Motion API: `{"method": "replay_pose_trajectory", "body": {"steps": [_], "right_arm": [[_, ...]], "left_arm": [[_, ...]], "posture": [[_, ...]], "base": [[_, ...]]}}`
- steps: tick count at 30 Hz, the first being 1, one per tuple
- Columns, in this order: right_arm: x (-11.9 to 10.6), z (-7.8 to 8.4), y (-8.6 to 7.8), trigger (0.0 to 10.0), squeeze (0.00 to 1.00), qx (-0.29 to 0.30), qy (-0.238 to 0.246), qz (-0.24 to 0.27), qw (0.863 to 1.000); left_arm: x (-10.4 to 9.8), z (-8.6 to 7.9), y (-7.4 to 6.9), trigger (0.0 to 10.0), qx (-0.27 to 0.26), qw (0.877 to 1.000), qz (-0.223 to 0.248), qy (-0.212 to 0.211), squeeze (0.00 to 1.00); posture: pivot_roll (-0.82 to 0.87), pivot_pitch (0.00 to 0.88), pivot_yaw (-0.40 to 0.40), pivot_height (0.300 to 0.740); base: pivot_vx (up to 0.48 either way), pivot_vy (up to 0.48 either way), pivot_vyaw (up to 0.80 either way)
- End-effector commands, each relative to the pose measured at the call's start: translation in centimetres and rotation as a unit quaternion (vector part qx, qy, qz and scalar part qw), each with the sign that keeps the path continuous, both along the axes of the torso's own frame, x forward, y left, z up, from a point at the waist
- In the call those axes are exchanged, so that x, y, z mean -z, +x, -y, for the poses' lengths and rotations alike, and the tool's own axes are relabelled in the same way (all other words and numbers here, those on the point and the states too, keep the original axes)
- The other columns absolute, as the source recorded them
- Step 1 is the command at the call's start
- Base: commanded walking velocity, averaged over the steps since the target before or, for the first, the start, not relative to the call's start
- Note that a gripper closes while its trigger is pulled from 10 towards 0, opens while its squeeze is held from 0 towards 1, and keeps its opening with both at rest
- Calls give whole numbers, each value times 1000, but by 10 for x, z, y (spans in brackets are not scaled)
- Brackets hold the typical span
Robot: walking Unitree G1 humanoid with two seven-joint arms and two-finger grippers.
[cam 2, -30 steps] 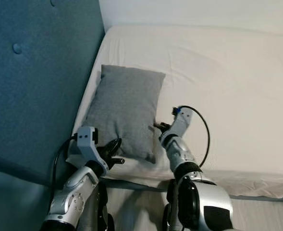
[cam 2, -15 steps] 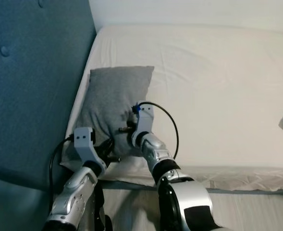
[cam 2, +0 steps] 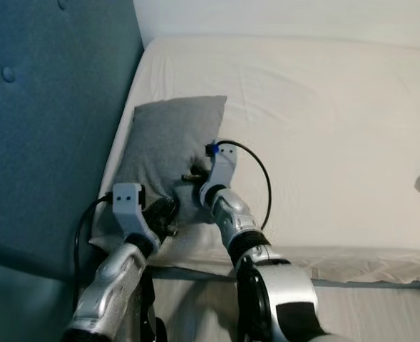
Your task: Clean up the room
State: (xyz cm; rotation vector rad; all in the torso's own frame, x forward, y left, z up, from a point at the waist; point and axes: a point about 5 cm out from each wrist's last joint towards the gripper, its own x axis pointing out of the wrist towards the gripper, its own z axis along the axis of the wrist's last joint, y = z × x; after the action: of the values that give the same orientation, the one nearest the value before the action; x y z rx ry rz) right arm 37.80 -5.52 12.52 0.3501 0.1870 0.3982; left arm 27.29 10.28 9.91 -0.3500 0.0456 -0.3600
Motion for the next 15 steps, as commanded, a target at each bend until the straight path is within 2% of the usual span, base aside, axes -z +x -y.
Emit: {"method": "replay_pose_trajectory", "body": {"steps": [1,2,3,4,5,6,7,10,12,13,15], "right_arm": [[17,1,-8,10000,0,4,9,-20,1000],[17,1,-8,10000,0,4,9,-20,1000],[26,6,-13,10000,0,11,4,-26,1000],[26,6,-13,10000,0,11,4,-26,1000],[34,12,-17,10000,0,21,1,-32,999],[34,12,-17,10000,0,21,1,-32,999],[40,18,-19,10000,0,32,-1,-35,999],[40,18,-19,10000,0,32,-1,-35,999],[43,24,-21,10000,0,43,-3,-34,998],[43,33,-22,10000,0,59,-13,-18,998],[36,45,-23,10000,0,52,-61,33,996]], "left_arm": [[4,10,-14,10000,32,999,-19,-25,1000],[4,10,-14,10000,32,999,-19,-25,1000],[3,6,-25,10000,51,998,-23,-26,0],[3,6,-25,10000,51,998,-23,-26,0],[0,1,-34,10000,69,997,-24,-26,0],[0,1,-34,10000,69,997,-24,-26,0],[-3,-3,-41,10000,82,996,-21,-24,0],[-3,-3,-41,10000,82,996,-21,-24,0],[-6,-9,-47,10000,94,995,-17,-21,0],[-7,-19,-48,10000,94,996,-8,1,0],[-2,-33,-43,10000,79,995,15,67,0]], "posture": [[87,320,-40,585],[87,320,-40,585],[86,314,-37,585],[86,314,-37,585],[81,308,-34,585],[81,308,-34,585],[78,301,-34,585],[78,301,-34,585],[77,291,-35,585],[79,283,-39,585],[79,275,-44,585]], "base": [[0,0,0],[0,0,0],[0,0,0],[0,0,0],[0,0,0],[0,0,0],[0,0,0],[0,0,0],[0,0,0],[0,0,0],[0,0,0]]}}
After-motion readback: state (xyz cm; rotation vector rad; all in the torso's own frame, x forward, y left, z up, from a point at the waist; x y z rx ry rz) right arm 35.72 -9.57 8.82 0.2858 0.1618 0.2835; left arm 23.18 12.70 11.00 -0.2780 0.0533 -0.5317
